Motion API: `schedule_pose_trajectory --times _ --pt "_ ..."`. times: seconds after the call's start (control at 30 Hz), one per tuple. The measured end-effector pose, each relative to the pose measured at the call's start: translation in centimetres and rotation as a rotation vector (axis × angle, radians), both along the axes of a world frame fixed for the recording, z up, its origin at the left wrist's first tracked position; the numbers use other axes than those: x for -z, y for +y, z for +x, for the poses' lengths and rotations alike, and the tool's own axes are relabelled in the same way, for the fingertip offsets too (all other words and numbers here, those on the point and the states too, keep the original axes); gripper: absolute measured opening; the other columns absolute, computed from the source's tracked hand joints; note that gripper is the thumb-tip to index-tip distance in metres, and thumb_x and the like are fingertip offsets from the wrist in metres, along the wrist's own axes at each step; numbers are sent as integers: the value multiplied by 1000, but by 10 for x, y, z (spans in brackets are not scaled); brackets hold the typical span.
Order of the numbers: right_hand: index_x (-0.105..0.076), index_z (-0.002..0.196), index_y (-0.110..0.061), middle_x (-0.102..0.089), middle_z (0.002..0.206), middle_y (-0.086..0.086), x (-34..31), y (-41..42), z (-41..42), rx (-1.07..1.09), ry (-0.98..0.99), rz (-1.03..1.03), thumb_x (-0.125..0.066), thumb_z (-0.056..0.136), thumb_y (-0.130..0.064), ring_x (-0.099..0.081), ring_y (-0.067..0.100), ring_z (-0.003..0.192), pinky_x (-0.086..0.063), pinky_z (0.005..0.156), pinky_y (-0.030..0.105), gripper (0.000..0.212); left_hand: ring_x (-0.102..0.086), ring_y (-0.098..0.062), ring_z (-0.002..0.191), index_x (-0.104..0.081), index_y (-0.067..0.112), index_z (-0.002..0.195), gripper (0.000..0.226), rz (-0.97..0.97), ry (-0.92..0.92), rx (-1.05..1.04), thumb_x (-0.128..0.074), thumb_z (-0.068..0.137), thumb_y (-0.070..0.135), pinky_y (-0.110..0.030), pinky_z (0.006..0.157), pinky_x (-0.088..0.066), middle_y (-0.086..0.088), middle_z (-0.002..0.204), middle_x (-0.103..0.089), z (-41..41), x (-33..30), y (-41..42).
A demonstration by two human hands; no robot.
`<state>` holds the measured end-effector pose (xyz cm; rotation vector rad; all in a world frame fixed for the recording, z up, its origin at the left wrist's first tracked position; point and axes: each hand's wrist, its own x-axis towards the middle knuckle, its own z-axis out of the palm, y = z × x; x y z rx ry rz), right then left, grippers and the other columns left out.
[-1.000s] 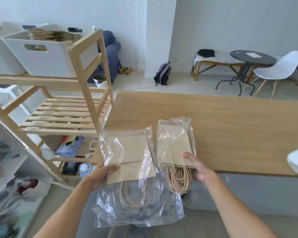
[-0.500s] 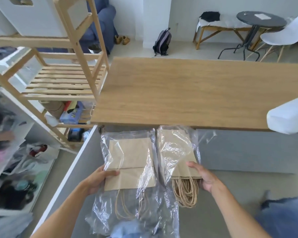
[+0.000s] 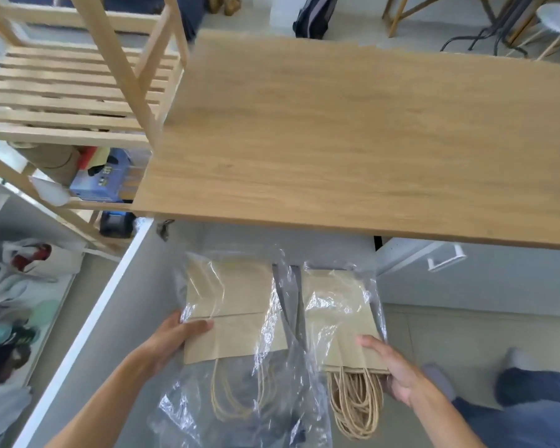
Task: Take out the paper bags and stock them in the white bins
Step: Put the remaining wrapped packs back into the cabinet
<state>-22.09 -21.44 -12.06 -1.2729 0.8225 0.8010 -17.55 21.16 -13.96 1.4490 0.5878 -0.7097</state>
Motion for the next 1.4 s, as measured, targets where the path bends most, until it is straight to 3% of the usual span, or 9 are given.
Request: schedule_pose_trajectory --times 0.1,0.27,0.37,0.5,0.77,0.9,1.17,1.27,1.4 --pt "-67 119 -27 -75 117 8 35 7 29 -10 -2 -29 -92 49 -50 -62 29 120 -41 114 54 78 -78 -20 91 -68 8 114 38 15 -14 -8 -84 79 15 -27 69 -62 -9 105 -80 32 30 0" --pt "-73 116 -31 -79 113 6 90 8 78 -15 -50 -47 -91 50 -52 -72 25 108 -52 100 47 71 -78 -12 85 -68 15 112 26 50 -14 0 -72 88 5 -24 68 -60 -1 99 -81 88 74 -1" --pt "-69 123 -33 -63 140 12 122 1 114 7 -94 -59 -87 68 -48 -56 33 133 -36 117 60 59 -76 -5 70 -67 16 104 22 76 -40 2 -71 87 2 -17 55 -57 4 86 -81 123 107 -2" --pt "-68 126 -14 -79 103 14 161 -10 164 61 -140 -87 -89 61 -40 -75 32 89 -56 97 51 73 -58 9 39 -53 22 82 29 148 -102 -6 -71 87 0 -6 33 -38 16 52 -68 167 151 -11" --pt "-72 115 -17 -79 94 10 193 -19 255 83 -204 -98 -88 68 -36 -76 27 82 -62 75 37 54 -76 -2 77 -69 16 106 23 159 -99 -25 -76 85 7 -15 52 -56 1 106 -79 242 195 -30" --pt "-72 113 -19 -82 99 4 189 -16 304 63 -309 -170 -84 78 -37 -77 22 87 -62 81 35 40 -71 -20 108 -51 5 139 67 229 -178 -73 -83 81 12 -28 71 -64 -6 128 -68 279 191 -41" --pt "-65 102 -18 -56 41 -11 198 -1 333 -66 -318 -480 -72 78 -57 -47 4 28 -38 49 26 46 -50 -24 113 -15 14 157 103 634 -343 52 -83 82 30 -28 92 -42 -10 124 -57 296 195 -32" --pt "-67 114 -21 -67 62 -6 195 -2 323 -95 -366 -486 -63 79 -66 -59 12 54 -44 68 32 57 -35 -35 145 -16 11 160 100 925 -462 207 -75 88 47 -46 118 -33 -21 158 -36 286 194 -29" --pt "-38 156 -24 -50 154 6 186 1 300 -101 -347 -669 -48 88 -74 -49 31 137 -40 111 47 85 -30 -36 149 -28 8 158 80 1082 -584 333 -59 97 51 -46 122 -23 -19 161 -34 257 175 -32"
